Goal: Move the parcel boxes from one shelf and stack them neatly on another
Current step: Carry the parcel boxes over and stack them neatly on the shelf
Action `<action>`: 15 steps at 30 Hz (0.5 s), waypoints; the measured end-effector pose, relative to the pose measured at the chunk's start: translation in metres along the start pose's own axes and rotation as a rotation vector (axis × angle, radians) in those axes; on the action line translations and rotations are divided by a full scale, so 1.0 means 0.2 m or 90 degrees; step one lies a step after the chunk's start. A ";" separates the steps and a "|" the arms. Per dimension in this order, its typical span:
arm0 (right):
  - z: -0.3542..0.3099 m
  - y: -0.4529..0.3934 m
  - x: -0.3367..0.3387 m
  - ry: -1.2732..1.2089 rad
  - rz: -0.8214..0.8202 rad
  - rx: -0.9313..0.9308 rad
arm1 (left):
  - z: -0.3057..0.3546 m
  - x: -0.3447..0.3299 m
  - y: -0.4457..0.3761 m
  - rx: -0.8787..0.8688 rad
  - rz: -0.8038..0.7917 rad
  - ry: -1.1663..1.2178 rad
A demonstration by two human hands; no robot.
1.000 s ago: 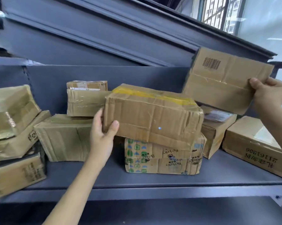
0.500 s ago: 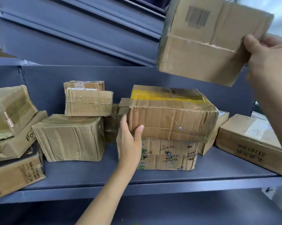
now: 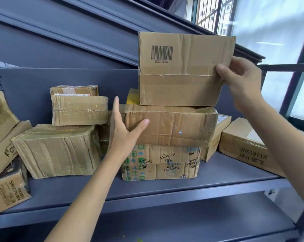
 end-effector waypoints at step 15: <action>0.37 0.54 0.09 -0.168 -0.090 -0.207 | -0.19 -0.02 0.10 0.122 -0.018 0.004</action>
Point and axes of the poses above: each hand's wrist, its own y-axis away from the middle knuckle, its own x-axis out of the back of the hand, z = x × y, the point moved 1 cm from there along -y, towards the middle knuckle, and after that the axes turned 13 degrees about z, right-handed, at the moved point
